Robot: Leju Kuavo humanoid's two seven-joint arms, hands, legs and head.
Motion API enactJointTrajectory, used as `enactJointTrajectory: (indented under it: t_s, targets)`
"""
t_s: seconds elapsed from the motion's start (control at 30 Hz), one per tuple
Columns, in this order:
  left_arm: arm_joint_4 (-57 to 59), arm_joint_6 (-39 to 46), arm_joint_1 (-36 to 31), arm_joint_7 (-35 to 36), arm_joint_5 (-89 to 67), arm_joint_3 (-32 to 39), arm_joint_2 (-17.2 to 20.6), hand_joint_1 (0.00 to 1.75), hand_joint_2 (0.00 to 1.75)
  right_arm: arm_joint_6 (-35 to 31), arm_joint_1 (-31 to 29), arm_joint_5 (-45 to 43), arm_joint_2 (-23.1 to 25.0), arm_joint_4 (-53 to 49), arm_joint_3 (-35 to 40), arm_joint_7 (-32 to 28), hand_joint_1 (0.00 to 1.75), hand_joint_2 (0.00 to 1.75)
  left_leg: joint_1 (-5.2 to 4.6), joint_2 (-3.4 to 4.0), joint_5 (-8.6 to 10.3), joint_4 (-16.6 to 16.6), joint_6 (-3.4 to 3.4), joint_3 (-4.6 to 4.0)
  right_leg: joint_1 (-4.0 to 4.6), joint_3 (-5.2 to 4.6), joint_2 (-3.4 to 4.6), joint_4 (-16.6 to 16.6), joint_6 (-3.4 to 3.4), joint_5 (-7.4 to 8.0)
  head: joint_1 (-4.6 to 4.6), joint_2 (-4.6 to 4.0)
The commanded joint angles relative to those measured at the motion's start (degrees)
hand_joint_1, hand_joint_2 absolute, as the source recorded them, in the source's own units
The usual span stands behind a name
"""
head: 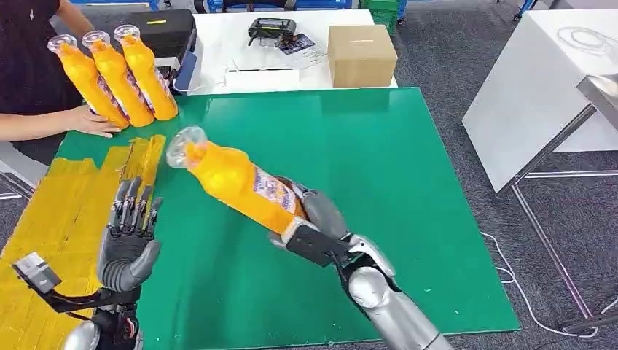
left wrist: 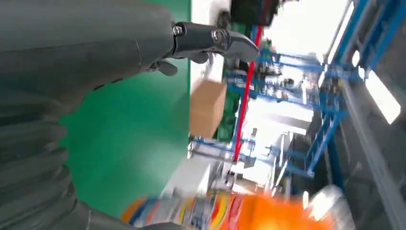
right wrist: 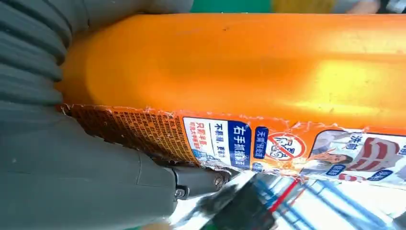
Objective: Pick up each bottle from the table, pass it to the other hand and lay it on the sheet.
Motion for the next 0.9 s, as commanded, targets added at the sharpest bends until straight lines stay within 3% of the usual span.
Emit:
enactJointTrajectory:
  t_s: [0.03,0.37,0.6,0.77,0.9]
  targets:
    - [-1.7,1.2,0.4,-0.2,-2.0,-6.8,-0.8,0.00,1.75,-0.3,-5.6,0.6,4.8,6.4,6.6,0.9,1.75,1.75,0.01,0.13,-0.01,0.0,0.00,0.03,0.03,-0.01,0.07,0.0,-0.05,0.03,-0.02,0.00]
    - [0.1,0.5,-1.0,0.2,-2.1,-9.9,0.1,0.00,1.75,0.5,-9.3,0.8,7.3,14.6,10.0,1.3,1.75,1.75,0.02,0.12,0.01,0.0,0.01,0.03,0.04,0.00,0.05,0.0,-0.05,0.05,-0.02,0.00]
    - [0.4,0.8,-1.7,0.8,-2.7,-11.2,0.7,0.00,1.75,3.1,-10.7,2.5,10.9,23.3,18.9,1.9,1.75,1.75,0.01,0.12,0.01,-0.1,-0.01,0.10,0.02,0.04,0.05,-0.1,-0.06,0.03,-0.02,0.00]
    - [1.2,3.1,-2.2,1.3,-4.3,-10.0,0.3,0.00,1.75,4.6,-10.4,6.1,14.0,29.8,30.3,-0.1,1.75,1.75,0.02,0.15,0.00,-0.1,-0.01,0.10,0.04,0.02,0.09,-0.1,-0.06,0.03,-0.02,0.00]
    - [1.0,4.3,-1.5,1.1,-5.1,-8.7,-0.3,0.00,1.75,4.6,-10.1,6.5,13.8,29.1,33.1,-0.8,1.75,1.75,0.09,0.03,-0.01,-0.1,-0.01,0.16,0.12,0.13,-0.07,-0.1,-0.12,0.00,-0.04,0.00]
